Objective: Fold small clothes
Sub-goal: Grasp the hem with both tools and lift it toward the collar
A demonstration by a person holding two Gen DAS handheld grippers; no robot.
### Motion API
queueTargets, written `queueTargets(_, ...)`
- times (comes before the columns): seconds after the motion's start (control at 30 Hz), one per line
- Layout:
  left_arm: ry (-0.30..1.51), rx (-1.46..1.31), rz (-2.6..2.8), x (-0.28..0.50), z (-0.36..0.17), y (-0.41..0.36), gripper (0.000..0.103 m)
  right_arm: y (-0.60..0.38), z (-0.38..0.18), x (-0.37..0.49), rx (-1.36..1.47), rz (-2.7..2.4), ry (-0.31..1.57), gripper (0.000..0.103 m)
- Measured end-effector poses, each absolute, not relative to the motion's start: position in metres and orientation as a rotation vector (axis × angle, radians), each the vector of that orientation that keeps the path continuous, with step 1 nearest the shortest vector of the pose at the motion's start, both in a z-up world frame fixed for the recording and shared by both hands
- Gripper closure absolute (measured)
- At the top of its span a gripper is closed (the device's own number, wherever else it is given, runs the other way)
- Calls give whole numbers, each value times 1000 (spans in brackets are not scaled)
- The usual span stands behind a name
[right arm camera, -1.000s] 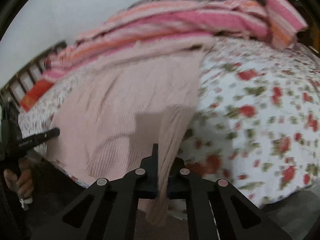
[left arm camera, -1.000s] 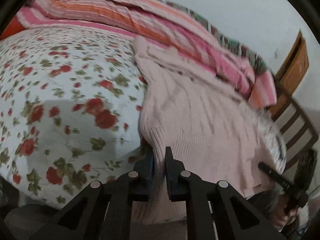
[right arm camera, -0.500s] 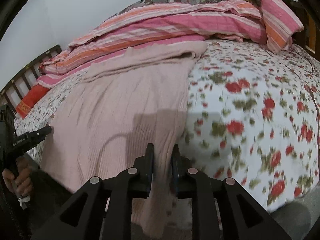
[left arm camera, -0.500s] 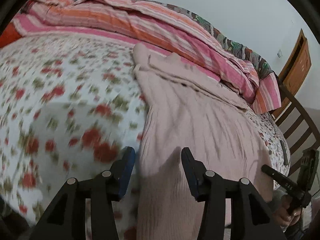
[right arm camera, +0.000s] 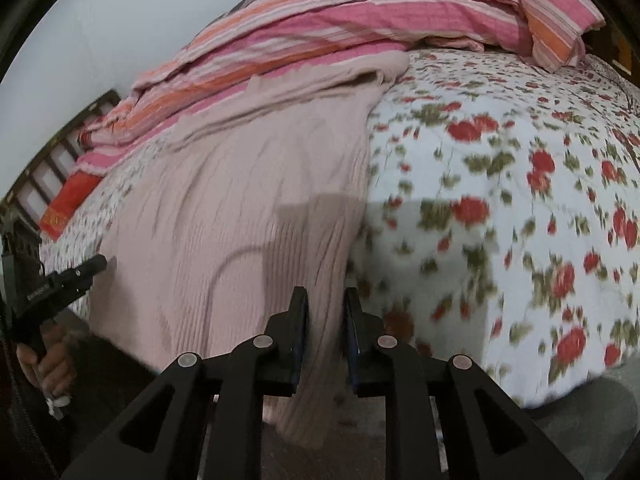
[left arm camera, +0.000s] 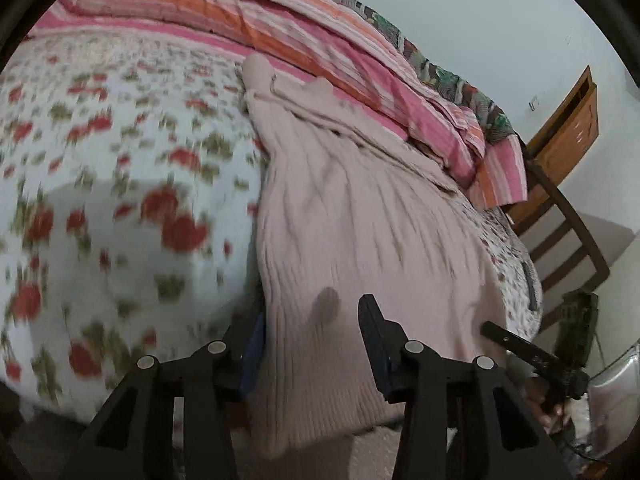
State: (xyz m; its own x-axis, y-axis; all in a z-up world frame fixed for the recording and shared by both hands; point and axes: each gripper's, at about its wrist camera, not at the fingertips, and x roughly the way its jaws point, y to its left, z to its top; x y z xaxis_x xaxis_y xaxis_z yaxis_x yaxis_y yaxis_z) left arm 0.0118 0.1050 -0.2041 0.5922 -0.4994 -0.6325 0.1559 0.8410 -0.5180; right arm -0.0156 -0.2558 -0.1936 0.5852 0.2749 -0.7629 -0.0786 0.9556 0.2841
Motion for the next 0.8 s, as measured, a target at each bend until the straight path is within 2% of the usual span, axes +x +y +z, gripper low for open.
queueTargets(0.23,876,-429,-403,-11,-210,101,62,-254,-200,-38,243,230,938,81)
queueTargets(0.33,885,-437,-401,-19,-213,102,65,-253,-200,-41,250,238,940,80)
queueTargets(0.47,902,-452,-392,-23,-216,102,85,-252,-200,-41,246,236,938,80)
queueTargets(0.5,903,-465,-390,-22,-217,102,93,-251,-200,-40,242,236,939,81)
queueTargets(0.53,900,-492,-398,-22,-217,105,96,-250,-200,-39,237,240,945,84)
queueTargets(0.57,891,-527,-408,-22,-217,108,96,-249,-201,-38,235,250,954,92)
queueTargets(0.6,877,-561,-417,-23,-216,112,96,-247,-201,-37,229,252,956,94)
queueTargets(0.8,777,-633,-428,-25,-185,128,96,-253,-174,-43,283,305,880,98)
